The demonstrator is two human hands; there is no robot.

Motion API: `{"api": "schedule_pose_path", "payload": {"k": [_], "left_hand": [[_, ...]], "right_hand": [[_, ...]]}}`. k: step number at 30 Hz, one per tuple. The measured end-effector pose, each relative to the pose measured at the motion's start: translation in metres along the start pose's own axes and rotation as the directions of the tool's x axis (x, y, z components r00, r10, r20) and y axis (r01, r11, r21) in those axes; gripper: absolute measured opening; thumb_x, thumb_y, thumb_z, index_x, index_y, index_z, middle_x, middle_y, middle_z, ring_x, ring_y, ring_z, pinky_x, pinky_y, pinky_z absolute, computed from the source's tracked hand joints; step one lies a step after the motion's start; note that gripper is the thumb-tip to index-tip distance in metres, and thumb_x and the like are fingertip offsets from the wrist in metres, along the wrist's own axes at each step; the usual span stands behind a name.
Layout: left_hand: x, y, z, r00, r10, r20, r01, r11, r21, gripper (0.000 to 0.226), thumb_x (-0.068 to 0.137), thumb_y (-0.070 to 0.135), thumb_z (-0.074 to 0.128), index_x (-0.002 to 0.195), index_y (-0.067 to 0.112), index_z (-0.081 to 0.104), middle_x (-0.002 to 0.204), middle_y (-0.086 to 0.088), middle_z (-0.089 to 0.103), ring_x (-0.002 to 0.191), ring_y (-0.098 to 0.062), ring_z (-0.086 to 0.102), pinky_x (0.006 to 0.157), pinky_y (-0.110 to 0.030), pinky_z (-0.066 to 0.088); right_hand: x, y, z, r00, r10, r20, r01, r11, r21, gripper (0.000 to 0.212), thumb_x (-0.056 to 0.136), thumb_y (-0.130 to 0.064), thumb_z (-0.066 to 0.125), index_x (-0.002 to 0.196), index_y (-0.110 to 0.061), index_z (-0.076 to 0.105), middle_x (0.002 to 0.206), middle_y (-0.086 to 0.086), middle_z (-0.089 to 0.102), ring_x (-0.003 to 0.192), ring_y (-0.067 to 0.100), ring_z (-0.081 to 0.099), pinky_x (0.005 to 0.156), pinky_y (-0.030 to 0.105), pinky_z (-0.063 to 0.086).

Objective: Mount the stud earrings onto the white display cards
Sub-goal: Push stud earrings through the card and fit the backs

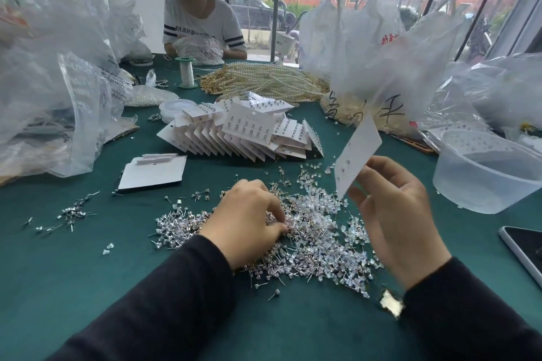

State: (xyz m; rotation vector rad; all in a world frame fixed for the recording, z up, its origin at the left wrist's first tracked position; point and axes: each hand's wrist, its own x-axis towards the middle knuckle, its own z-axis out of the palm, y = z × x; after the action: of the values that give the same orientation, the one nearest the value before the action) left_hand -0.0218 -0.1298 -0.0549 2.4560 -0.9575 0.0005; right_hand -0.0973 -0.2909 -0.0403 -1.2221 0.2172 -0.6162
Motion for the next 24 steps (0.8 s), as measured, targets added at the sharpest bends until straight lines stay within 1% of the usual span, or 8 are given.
{"api": "schedule_pose_path", "payload": {"k": [2,5,8,11,14,18,21,24], "left_hand": [[0.000,0.001,-0.001,1.000,-0.007,-0.025,0.006,0.998,-0.060,0.006,0.078,0.035,0.067,0.079,0.031,0.070,0.088,0.012,0.053,0.092,-0.008,0.046,0.089,-0.026,0.036],[0.000,0.002,-0.009,0.997,-0.048,-0.052,0.038,0.982,-0.183,0.003,0.077,0.030,0.070,0.075,0.030,0.072,0.074,0.020,0.059,0.072,0.001,0.050,0.067,-0.014,0.036],[0.001,-0.001,-0.015,0.995,-0.083,-0.050,0.066,0.958,-0.279,0.007,0.079,0.021,0.068,0.077,0.025,0.074,0.064,0.018,0.062,0.057,0.005,0.052,0.052,-0.003,0.036],[0.001,-0.002,-0.019,0.995,-0.092,-0.034,0.075,0.939,-0.336,0.010,0.080,0.015,0.067,0.077,0.023,0.074,0.063,0.012,0.064,0.053,0.008,0.052,0.050,-0.002,0.036],[0.001,-0.003,-0.021,0.997,-0.083,-0.006,0.076,0.936,-0.344,0.009,0.077,0.018,0.071,0.073,0.026,0.073,0.067,0.011,0.068,0.058,0.004,0.057,0.054,-0.004,0.039],[0.000,-0.003,-0.022,0.997,-0.060,0.041,0.070,0.927,-0.367,0.009,0.072,0.021,0.075,0.065,0.026,0.071,0.059,0.010,0.066,0.051,0.007,0.055,0.051,-0.005,0.039],[0.000,-0.004,-0.021,0.995,-0.087,0.055,0.102,0.913,-0.396,0.008,0.071,0.021,0.075,0.065,0.025,0.070,0.062,0.007,0.068,0.052,0.004,0.057,0.052,-0.010,0.043],[-0.002,-0.002,-0.021,0.994,-0.104,0.027,0.105,0.897,-0.429,0.006,0.073,0.020,0.073,0.068,0.023,0.071,0.064,0.006,0.069,0.056,-0.002,0.060,0.053,-0.012,0.046]], "right_hand": [[0.001,0.000,0.000,0.993,0.099,0.059,-0.105,0.988,0.113,0.007,0.077,-0.004,0.060,0.083,-0.007,0.062,0.082,0.007,0.068,0.079,0.019,0.063,0.071,0.027,0.055],[0.002,0.000,0.001,0.973,0.204,0.111,-0.223,0.955,0.197,0.036,0.066,-0.012,0.061,0.099,0.001,0.059,0.090,0.013,0.068,0.083,0.024,0.063,0.074,0.035,0.056],[0.002,0.001,0.002,0.958,0.246,0.150,-0.276,0.933,0.232,0.040,0.065,-0.013,0.062,0.101,0.002,0.059,0.089,0.014,0.070,0.082,0.026,0.066,0.077,0.039,0.057],[0.001,0.002,0.001,0.950,0.246,0.194,-0.290,0.926,0.242,0.036,0.065,-0.016,0.064,0.098,-0.002,0.060,0.087,0.012,0.071,0.081,0.024,0.068,0.081,0.042,0.055],[0.001,0.002,0.001,0.946,0.242,0.216,-0.289,0.931,0.222,0.030,0.066,-0.017,0.063,0.094,-0.005,0.065,0.087,0.010,0.070,0.081,0.023,0.067,0.084,0.042,0.052],[0.001,0.001,0.002,0.941,0.230,0.249,-0.279,0.942,0.188,0.018,0.068,-0.019,0.063,0.081,-0.012,0.073,0.087,0.007,0.069,0.089,0.024,0.064,0.091,0.041,0.048],[0.001,0.002,0.000,0.941,0.236,0.241,-0.282,0.942,0.180,0.024,0.072,-0.019,0.061,0.091,-0.006,0.067,0.090,0.009,0.067,0.098,0.029,0.062,0.094,0.042,0.045],[0.001,0.003,0.001,0.945,0.233,0.231,-0.278,0.942,0.190,0.034,0.071,-0.019,0.062,0.100,-0.002,0.058,0.090,0.009,0.067,0.100,0.029,0.062,0.096,0.043,0.044]]}}
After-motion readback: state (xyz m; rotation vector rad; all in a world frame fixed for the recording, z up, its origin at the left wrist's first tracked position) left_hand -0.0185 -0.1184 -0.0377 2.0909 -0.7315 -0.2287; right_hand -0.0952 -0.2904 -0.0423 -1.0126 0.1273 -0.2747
